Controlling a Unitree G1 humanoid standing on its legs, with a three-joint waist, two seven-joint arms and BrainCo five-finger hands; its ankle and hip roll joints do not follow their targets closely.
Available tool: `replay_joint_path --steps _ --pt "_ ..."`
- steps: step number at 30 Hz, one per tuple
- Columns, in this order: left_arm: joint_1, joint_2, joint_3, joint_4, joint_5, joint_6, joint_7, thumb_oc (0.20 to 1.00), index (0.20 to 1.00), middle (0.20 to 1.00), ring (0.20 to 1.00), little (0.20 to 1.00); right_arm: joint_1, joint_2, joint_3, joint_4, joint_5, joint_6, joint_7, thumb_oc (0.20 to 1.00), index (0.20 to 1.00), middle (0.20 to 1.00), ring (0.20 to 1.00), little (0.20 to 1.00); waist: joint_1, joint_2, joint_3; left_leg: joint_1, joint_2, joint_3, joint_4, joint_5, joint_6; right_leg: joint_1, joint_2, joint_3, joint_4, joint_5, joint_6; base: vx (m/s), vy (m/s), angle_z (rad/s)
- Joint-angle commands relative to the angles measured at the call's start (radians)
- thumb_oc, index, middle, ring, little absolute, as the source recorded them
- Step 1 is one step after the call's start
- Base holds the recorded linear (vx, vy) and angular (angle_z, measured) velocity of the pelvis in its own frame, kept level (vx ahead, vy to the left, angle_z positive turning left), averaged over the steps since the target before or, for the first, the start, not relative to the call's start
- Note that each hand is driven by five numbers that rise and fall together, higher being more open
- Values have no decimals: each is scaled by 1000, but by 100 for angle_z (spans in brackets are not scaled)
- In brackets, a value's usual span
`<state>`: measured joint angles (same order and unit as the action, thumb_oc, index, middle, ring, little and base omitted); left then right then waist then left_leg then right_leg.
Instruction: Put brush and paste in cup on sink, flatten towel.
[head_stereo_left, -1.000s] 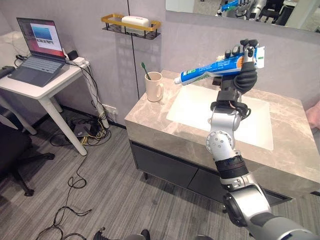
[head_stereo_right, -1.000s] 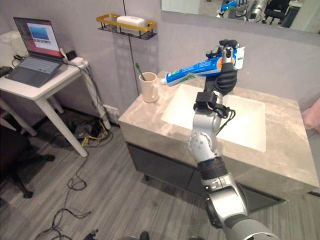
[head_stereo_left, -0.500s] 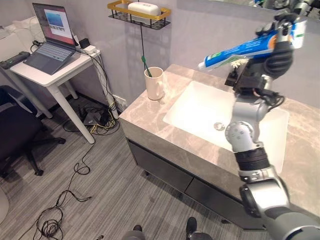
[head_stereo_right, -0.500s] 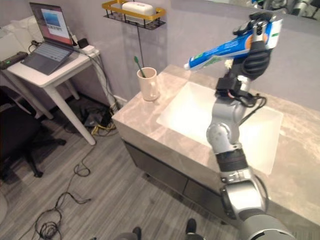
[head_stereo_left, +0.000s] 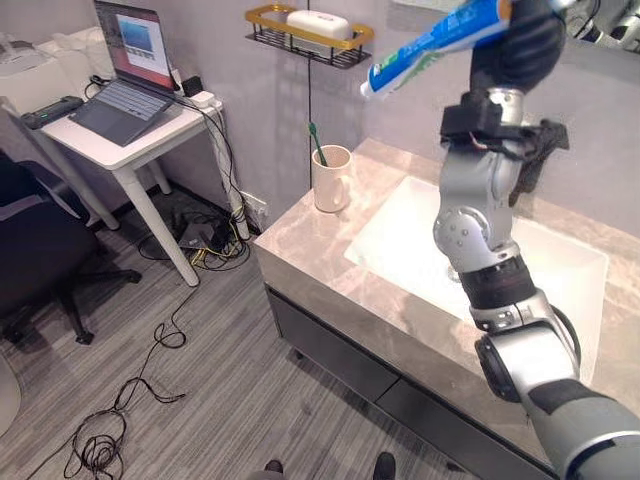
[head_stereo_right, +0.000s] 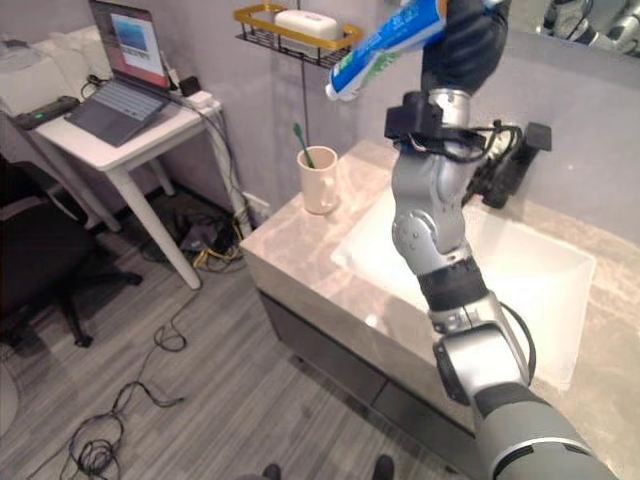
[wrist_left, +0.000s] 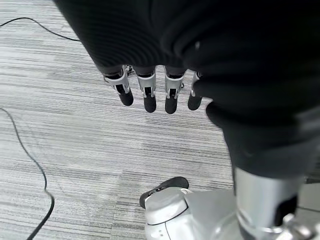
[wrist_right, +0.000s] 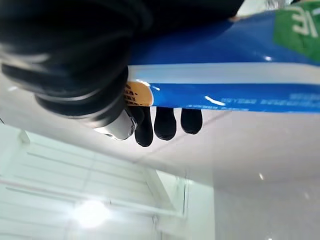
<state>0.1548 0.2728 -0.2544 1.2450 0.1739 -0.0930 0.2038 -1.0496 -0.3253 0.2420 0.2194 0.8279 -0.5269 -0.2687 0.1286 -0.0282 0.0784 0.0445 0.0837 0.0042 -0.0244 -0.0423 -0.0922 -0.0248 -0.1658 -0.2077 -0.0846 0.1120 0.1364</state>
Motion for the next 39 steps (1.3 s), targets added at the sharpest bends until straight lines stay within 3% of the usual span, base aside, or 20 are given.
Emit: replay_joint_path --steps 1,7,12,20,22,23,24,26,39 --pt "-43 71 -8 53 -15 -17 37 1000 1000 1000 1000 1000 -163 -48 0 44 -14 2 9 200 200 200 200 200 23 -41 18 -19 -46 0 40 -64 49 -40 -48 21 -3 51 25 -34 -4 3" --pt "-50 69 -19 81 -14 -13 32 1000 1000 1000 1000 1000 -237 -80 77 136 -88 63 -5 200 200 200 200 200 54 -44 24 -40 -37 -39 5 -32 39 -45 -50 -11 -3 42 27 29 -32 21" --pt "-48 68 -20 78 -36 -15 33 1000 1000 1000 1000 1000 -273 -68 96 224 -86 75 -11 200 200 200 200 200 84 -46 26 -36 -33 -64 -2 -27 37 -21 -50 -38 -3 29 27 33 -23 20" --pt "-48 68 -18 100 -47 -15 30 1000 1000 1000 1000 1000 -291 -83 107 285 -92 85 -18 200 200 200 200 200 102 -45 31 -64 -27 -91 -24 1 29 -40 -49 -61 -3 27 29 2 -7 11" --pt "-121 102 -8 92 -73 11 37 1000 1000 1000 1000 1000 -280 -87 111 279 -80 81 8 200 200 200 200 200 90 -40 30 -67 -22 -87 -38 13 26 -48 -45 -58 -3 30 30 6 24 12" --pt "-122 111 -42 76 -51 -25 6 1000 1000 1000 1000 1000 -326 26 106 395 -91 82 -11 200 200 200 200 200 85 -36 28 -73 -20 -80 -47 22 27 -62 -43 -50 -3 35 27 -10 47 14" --pt "-111 98 -49 63 -52 -28 19 1000 1000 1000 1000 1000 -339 36 104 407 -115 82 -47 200 200 200 200 200 91 -34 29 -77 -21 -86 -50 25 26 -66 -43 -53 -3 35 28 -4 43 6" --pt "-109 78 -64 53 -65 -36 26 1000 1000 1000 1000 1000 -375 6 123 431 -161 92 -85 200 200 200 200 200 98 -28 30 -97 -21 -104 -56 39 21 -78 -46 -65 -3 36 30 -16 3 -16" --pt "-150 68 -78 65 -98 -37 47 1000 1000 1000 1000 1000 -464 -83 160 425 -194 87 -108 200 200 200 200 200 111 -1 32 -170 -33 -154 -63 74 12 -110 -63 -99 -3 35 36 6 -1 11"
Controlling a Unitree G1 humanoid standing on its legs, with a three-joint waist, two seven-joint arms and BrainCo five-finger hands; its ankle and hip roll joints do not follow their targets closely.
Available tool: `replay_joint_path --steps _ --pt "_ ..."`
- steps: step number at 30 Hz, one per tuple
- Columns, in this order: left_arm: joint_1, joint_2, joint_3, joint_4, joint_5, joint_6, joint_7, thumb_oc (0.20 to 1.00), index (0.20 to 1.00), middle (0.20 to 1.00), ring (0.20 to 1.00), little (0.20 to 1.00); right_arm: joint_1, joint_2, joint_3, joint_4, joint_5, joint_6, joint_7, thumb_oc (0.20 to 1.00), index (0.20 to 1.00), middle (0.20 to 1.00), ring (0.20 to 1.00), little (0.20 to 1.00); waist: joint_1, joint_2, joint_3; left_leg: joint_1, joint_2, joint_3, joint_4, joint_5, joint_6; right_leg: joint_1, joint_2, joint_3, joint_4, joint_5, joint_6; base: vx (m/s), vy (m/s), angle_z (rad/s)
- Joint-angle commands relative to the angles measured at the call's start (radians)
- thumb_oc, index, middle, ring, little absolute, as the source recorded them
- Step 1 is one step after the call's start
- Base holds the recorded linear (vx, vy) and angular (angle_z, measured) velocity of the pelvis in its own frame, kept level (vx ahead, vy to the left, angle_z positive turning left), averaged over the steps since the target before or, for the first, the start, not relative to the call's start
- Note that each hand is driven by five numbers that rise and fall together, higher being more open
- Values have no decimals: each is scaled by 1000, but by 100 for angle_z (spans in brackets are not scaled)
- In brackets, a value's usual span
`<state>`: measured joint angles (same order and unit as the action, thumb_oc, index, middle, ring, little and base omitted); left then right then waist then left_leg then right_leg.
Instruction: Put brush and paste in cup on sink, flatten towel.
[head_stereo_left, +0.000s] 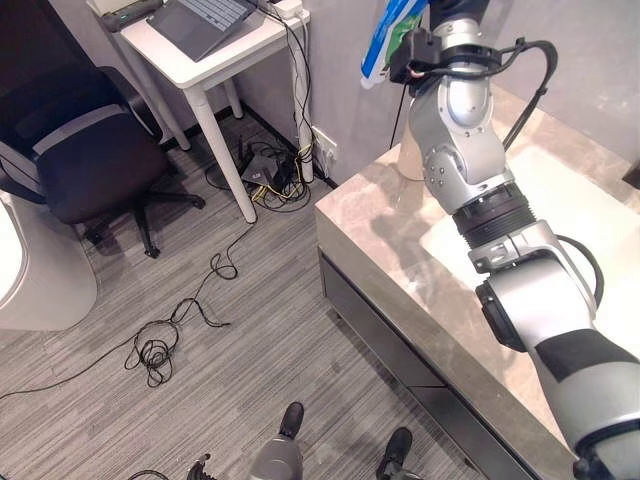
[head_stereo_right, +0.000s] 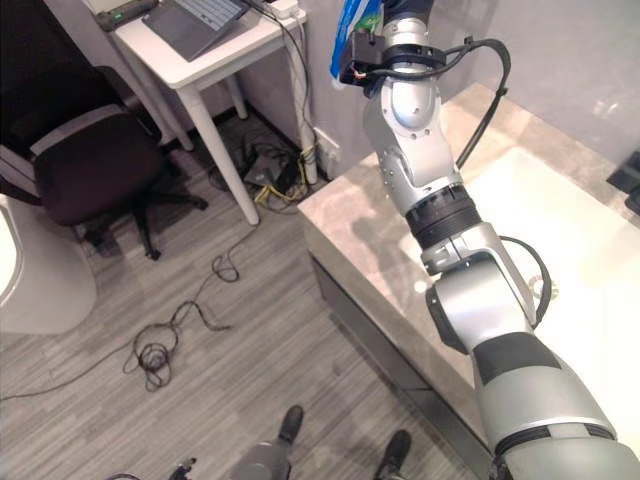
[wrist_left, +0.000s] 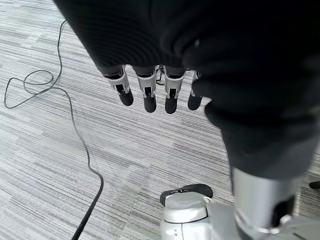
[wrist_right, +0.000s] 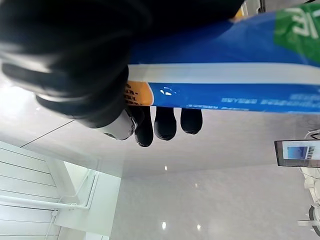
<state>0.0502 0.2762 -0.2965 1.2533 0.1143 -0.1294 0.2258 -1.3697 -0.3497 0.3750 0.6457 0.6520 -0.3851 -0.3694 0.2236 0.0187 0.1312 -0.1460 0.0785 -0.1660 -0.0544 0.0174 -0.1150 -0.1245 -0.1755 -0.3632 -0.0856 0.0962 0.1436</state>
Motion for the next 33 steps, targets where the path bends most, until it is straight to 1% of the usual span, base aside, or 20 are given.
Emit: replay_joint_path --steps 1,3,4,5,6,8,14,18,19,20,26,33 --pt "-41 63 -35 58 -38 2 24 1000 1000 1000 1000 1000 -150 -66 32 -9 -17 -57 -4 200 200 200 200 200 19 -47 -23 30 -23 16 -33 5 34 1 -49 55 -2 43 28 76 -14 10" --pt "-43 64 -36 59 -40 3 25 1000 1000 1000 1000 1000 -162 -74 39 -11 -18 -58 -4 200 200 200 200 200 17 -51 -22 30 -27 13 -33 11 34 6 -53 51 -2 45 28 32 -15 9" --pt "-45 68 -32 60 -46 2 29 1000 1000 1000 1000 1000 -180 -93 55 -16 -25 -61 -6 200 200 200 200 200 18 -50 -20 35 -26 11 -33 5 32 12 -49 49 -2 40 27 3 -6 3" --pt "-45 68 -32 60 -46 3 29 1000 1000 1000 1000 1000 -181 -93 55 -16 -25 -61 -6 200 200 200 200 200 17 -50 -20 34 -26 10 -33 5 32 12 -49 49 -2 40 27 0 0 0" --pt "-53 73 -26 58 -55 2 35 1000 1000 1000 1000 1000 -191 -107 73 -32 -54 -60 -16 200 200 200 200 200 13 -51 -16 23 -30 8 -33 14 31 1 -54 48 -2 45 28 0 0 0" --pt "-59 78 -21 59 -60 -2 39 1000 1000 1000 1000 1000 -203 -122 96 -42 -110 -46 -37 200 200 200 200 200 11 -47 -13 14 -26 13 -33 12 28 -12 -50 54 -2 43 27 0 0 0" --pt "-75 88 -20 56 -81 -15 50 1000 1000 1000 1000 1000 -240 -135 156 -25 -176 -25 -47 200 200 200 200 200 5 -34 0 -29 -29 25 -33 31 21 -68 -51 74 -2 55 30 -21 4 0" --pt "-81 88 -25 51 -91 -20 54 1000 1000 1000 1000 1000 -250 -133 174 -5 -173 -23 -40 200 200 200 200 200 4 -29 3 -38 -29 30 -33 33 21 -77 -51 81 -2 58 30 1 -1 -2" --pt "-80 88 -30 48 -93 -23 55 1000 1000 1000 1000 1000 -253 -122 178 4 -166 -25 -37 200 200 200 200 200 3 -25 7 -50 -34 28 -33 41 22 -88 -54 83 -2 62 31 2 0 -5" --pt "-78 88 -29 48 -93 -23 55 1000 1000 1000 1000 1000 -253 -121 178 5 -166 -26 -36 200 200 200 200 200 5 -23 6 -46 -30 30 -33 36 21 -86 -51 84 -2 59 30 1 2 -4" --pt "-80 88 -37 39 -107 -33 61 1000 1000 1000 1000 1000 -264 -108 198 38 -154 -26 -28 200 200 200 200 200 8 -4 19 -80 -37 33 -33 46 17 -122 -56 94 -2 65 34 2 -1 -1" --pt "-90 79 -55 19 -118 -43 61 1000 1000 1000 1000 1000 -273 -134 212 49 -153 -25 -31 200 200 200 200 200 6 6 29 -87 -42 27 -33 48 17 -125 -63 95 -2 64 36 0 0 0"
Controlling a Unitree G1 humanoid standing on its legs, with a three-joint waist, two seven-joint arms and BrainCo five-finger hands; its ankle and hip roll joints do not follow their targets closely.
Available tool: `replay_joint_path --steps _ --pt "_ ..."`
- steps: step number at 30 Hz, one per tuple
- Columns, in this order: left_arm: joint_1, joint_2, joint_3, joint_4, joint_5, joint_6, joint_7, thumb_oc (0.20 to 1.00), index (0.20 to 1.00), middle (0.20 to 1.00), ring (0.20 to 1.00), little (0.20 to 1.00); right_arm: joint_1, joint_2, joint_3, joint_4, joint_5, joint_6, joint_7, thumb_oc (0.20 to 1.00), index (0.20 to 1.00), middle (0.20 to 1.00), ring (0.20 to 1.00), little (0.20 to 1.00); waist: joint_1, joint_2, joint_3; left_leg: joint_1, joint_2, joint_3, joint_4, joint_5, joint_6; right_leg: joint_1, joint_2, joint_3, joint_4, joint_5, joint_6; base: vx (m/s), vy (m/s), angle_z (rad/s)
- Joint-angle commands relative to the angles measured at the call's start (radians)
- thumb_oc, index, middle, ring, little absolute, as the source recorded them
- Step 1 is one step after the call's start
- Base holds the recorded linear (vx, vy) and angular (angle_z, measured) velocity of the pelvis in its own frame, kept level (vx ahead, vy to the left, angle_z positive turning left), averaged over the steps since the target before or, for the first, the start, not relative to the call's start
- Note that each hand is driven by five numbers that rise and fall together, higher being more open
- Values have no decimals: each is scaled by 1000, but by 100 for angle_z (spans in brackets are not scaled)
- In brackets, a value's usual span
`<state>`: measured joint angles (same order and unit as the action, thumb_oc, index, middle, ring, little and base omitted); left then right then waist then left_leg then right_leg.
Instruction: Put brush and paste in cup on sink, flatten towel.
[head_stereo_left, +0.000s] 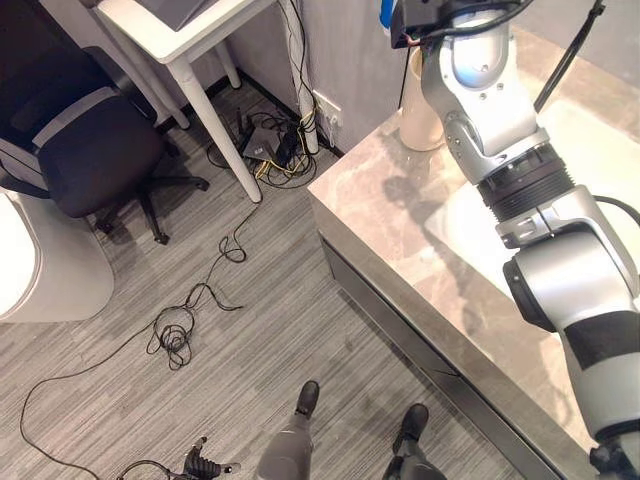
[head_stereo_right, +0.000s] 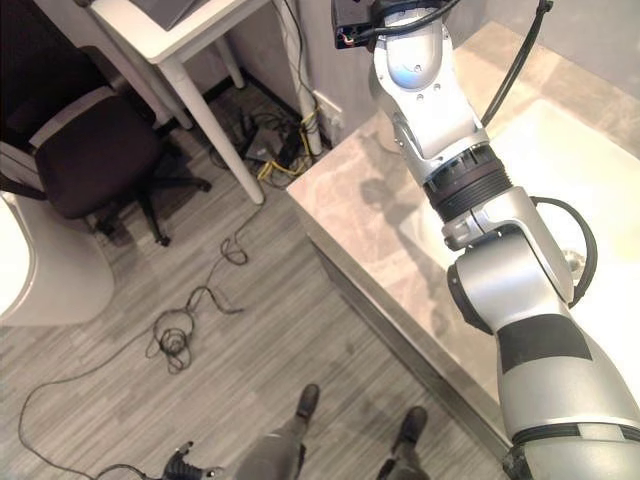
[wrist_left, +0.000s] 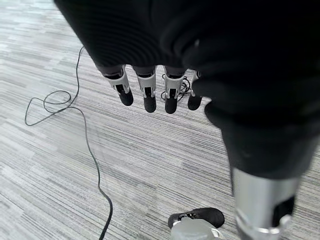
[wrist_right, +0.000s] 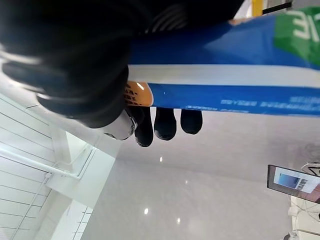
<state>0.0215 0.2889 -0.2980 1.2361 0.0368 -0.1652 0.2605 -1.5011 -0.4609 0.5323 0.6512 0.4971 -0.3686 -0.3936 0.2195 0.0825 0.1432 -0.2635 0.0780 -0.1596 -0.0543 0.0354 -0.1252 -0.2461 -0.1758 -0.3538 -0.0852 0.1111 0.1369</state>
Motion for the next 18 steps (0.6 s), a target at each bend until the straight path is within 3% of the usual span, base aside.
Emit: replay_joint_path --steps 1,18 --pt "-61 66 -57 32 -42 -8 24 1000 1000 1000 1000 1000 -143 -33 59 45 -4 -39 -11 200 200 200 200 200 7 -56 19 30 -43 20 -33 30 27 -2 -65 85 -2 50 44 0 0 0" --pt "-75 71 -57 32 -40 -3 5 1000 1000 1000 1000 1000 -130 -39 66 48 13 -31 7 200 200 200 200 200 -32 -55 24 44 -51 46 -33 21 35 -8 -75 115 -2 58 44 0 2 -1"
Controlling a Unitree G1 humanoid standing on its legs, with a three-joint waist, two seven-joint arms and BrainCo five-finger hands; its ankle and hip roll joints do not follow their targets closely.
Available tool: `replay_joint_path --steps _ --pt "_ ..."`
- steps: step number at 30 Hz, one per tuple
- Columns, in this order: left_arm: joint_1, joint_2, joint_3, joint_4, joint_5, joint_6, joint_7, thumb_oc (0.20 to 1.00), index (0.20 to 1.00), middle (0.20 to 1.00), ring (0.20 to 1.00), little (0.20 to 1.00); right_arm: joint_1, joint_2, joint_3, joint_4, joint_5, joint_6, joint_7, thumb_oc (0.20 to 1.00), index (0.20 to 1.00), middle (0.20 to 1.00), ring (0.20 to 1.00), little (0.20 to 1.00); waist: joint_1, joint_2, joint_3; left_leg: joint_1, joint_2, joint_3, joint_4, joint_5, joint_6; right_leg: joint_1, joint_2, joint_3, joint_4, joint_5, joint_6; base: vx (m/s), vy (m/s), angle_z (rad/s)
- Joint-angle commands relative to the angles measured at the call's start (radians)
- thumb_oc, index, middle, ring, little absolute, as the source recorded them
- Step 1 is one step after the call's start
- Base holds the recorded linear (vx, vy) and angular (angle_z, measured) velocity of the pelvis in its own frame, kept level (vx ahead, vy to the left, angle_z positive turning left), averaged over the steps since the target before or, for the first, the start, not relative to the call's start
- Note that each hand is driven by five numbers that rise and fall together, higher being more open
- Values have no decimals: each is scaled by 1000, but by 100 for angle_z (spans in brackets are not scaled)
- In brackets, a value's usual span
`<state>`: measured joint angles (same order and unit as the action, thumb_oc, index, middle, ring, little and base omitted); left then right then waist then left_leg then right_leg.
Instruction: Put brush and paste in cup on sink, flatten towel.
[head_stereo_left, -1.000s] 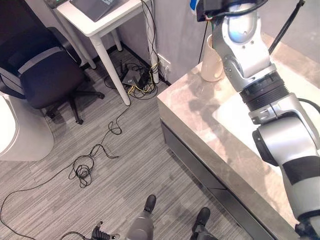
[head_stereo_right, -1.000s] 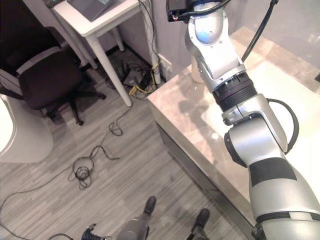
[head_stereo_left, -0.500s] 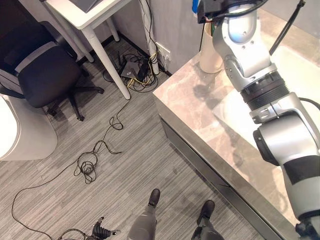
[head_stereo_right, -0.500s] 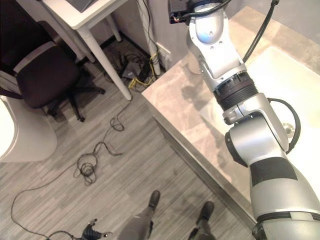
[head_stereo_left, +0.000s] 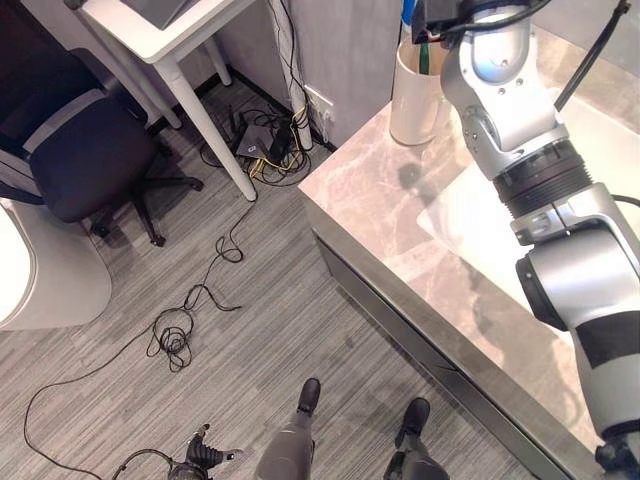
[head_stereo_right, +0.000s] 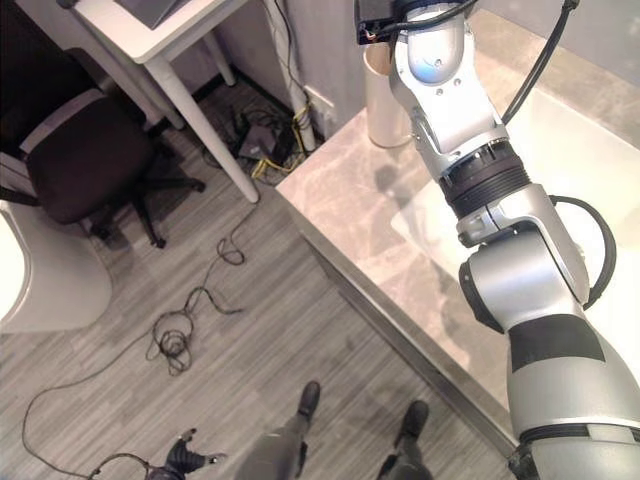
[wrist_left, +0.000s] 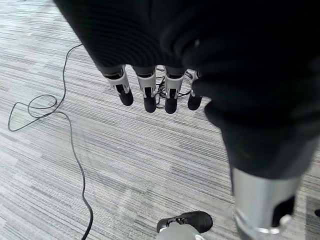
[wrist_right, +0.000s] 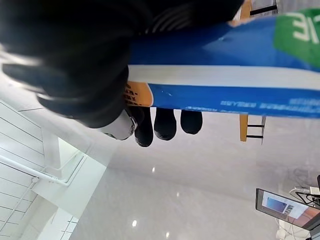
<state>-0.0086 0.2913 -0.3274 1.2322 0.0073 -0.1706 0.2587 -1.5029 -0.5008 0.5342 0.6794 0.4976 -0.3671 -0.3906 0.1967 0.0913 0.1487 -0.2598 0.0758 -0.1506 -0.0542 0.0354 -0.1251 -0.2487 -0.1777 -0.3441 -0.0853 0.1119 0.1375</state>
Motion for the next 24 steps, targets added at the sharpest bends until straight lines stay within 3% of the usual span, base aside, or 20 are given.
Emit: replay_joint_path --steps 1,24 --pt "-45 69 -27 36 -11 2 7 1000 1000 1000 1000 1000 -129 1 64 20 12 -33 4 200 200 200 200 200 -9 -64 19 40 -49 37 -33 21 35 -5 -73 106 -2 57 43 0 0 0" --pt "-56 83 -18 31 -8 6 -7 1000 1000 1000 1000 1000 -84 62 49 13 60 -28 45 200 200 200 200 200 -40 -75 31 49 -44 69 -33 16 35 -18 -63 140 -2 63 35 -5 -1 -3"
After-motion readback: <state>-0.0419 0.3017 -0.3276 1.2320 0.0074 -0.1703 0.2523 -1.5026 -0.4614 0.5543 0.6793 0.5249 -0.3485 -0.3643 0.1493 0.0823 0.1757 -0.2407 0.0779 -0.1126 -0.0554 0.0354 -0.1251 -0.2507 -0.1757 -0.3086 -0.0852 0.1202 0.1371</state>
